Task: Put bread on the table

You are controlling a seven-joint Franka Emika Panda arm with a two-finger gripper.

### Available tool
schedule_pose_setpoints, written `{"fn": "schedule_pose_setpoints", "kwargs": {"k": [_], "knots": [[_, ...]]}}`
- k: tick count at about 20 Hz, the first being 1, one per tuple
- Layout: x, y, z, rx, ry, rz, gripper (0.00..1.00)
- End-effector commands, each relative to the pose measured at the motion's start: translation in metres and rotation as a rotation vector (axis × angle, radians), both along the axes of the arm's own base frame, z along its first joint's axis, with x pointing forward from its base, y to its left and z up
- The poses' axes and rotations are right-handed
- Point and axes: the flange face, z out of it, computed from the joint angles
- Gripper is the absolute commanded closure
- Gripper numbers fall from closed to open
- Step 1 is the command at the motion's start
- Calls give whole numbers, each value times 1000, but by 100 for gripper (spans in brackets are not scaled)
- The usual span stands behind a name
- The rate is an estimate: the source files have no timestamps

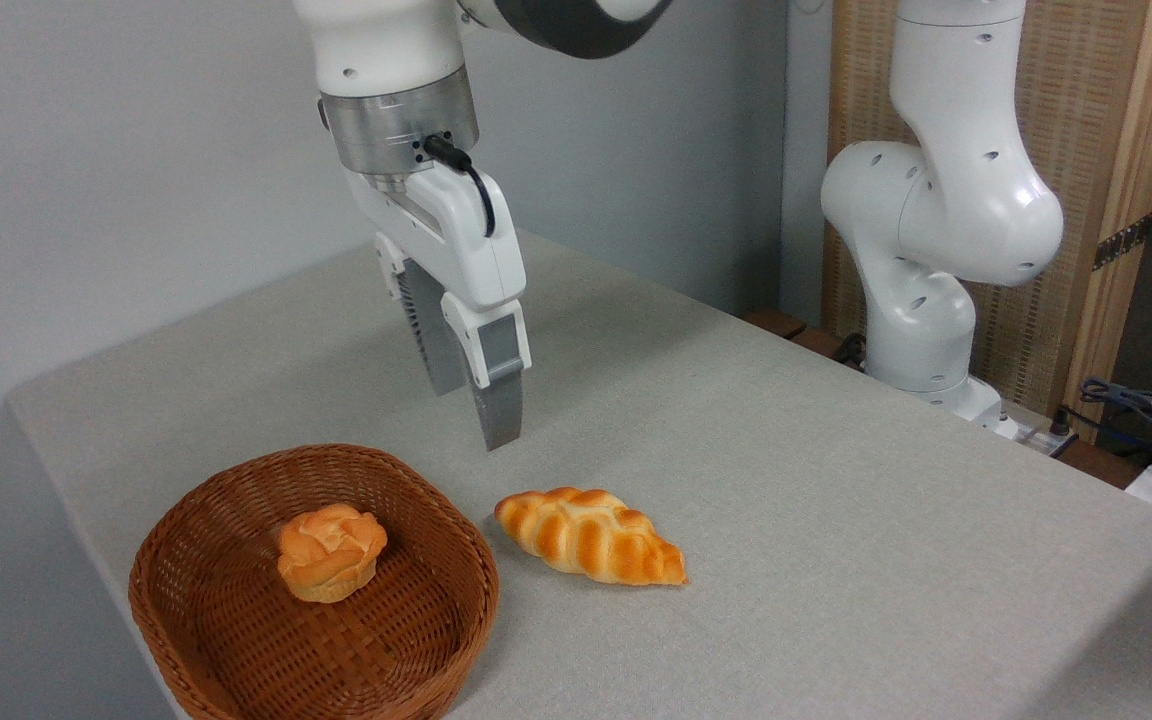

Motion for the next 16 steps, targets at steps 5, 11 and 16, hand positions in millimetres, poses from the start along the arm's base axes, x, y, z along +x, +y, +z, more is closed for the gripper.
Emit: {"fn": "schedule_pose_setpoints", "kwargs": {"k": [5,11,16], "knots": [[-1,31,23,-51,-101,82,0],[0,38,26,-51,-122,95,0],[1,34,25,-71,-118,94,0]]}}
